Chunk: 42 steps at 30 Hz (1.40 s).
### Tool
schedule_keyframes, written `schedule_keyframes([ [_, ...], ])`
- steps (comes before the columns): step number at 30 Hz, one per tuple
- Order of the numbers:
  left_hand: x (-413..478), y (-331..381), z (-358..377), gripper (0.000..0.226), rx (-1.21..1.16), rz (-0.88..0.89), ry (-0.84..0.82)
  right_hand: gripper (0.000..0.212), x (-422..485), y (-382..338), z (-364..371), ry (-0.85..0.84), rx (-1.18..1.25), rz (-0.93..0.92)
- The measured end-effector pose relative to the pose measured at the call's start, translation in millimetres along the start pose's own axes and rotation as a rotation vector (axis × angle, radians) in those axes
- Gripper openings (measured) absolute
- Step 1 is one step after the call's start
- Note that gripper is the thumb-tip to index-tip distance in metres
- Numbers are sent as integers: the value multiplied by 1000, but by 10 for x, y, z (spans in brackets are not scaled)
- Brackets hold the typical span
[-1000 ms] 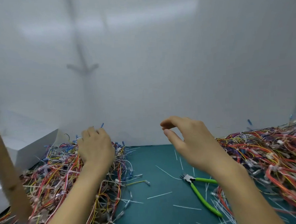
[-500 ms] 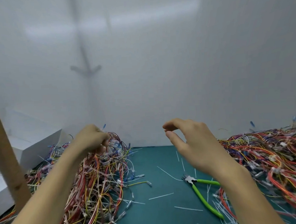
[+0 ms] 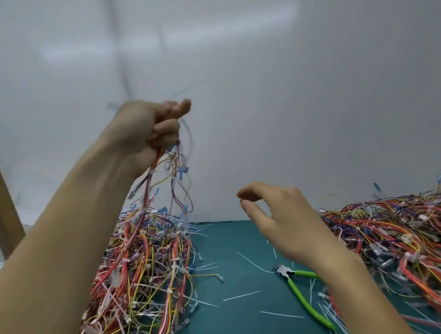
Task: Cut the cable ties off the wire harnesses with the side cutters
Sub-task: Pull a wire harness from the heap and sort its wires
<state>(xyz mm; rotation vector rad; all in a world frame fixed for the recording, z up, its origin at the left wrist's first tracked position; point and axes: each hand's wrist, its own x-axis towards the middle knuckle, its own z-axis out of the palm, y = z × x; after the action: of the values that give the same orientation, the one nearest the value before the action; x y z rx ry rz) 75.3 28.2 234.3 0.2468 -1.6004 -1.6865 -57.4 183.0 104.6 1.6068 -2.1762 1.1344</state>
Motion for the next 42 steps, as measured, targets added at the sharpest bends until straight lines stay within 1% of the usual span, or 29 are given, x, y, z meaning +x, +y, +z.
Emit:
schedule_keyframes([
  [2, 15, 62, 176, 15, 53, 75, -31, 25, -1, -16, 23, -3, 11, -5],
  [4, 69, 134, 317, 15, 57, 150, -68, 25, -1, -18, 35, 2, 27, -5],
  [6, 134, 202, 413, 16, 12, 198, -95, 25, 0, -1, 29, 27, 44, 3],
  [8, 207, 263, 445, 20, -39, 265, -87, 25, 7, 26, 17, 39, 53, 13],
  [11, 308, 371, 418, 27, -50, 394, -64, 26, 10, 60, 32, -15, 63, 25],
  [13, 378, 434, 405, 30, -19, 416, -73, 27, 13, 63, 62, -43, 94, 36],
  [15, 442, 463, 423, 29, 37, 425, -80, 27, 21, 43, 86, -42, 178, 49],
  [19, 516, 436, 533, 34, 122, 484, -104, 24, 50, -57, 166, -62, 444, 50],
  [21, 529, 411, 605, 38, 161, 515, -132, 29, 45, -121, 237, -107, 550, 45],
  [23, 538, 406, 666, 34, 185, 543, -154, 39, 37, -158, 298, -113, 611, 45],
  [24, 541, 415, 686, 31, 185, 547, -157, 37, 40, -164, 306, -91, 630, 48],
  [25, 542, 430, 697, 29, 179, 542, -160, 31, 54, -159, 293, -47, 652, 53],
  [27, 526, 416, 689, 32, 185, 506, -180, 18, 88, -134, 218, 104, 748, 104],
  [29, 485, 269, 672, 40, 239, 453, -224, 20, 111, -76, 93, 264, 946, 209],
  [31, 416, -12, 667, 41, 274, 385, -277, 30, 117, 5, -19, 347, 1149, 305],
  [34, 263, -481, 657, 42, 262, 281, -363, 54, 103, 149, -113, 339, 1394, 448],
  [36, 154, -754, 629, 45, 281, 234, -435, 64, 101, 223, -142, 322, 1490, 513],
  [39, 26, -1032, 586, 46, 316, 172, -506, 68, 110, 302, -164, 307, 1497, 564],
  [42, -13, -1110, 570, 46, 331, 129, -515, 64, 120, 318, -170, 297, 1427, 576],
])
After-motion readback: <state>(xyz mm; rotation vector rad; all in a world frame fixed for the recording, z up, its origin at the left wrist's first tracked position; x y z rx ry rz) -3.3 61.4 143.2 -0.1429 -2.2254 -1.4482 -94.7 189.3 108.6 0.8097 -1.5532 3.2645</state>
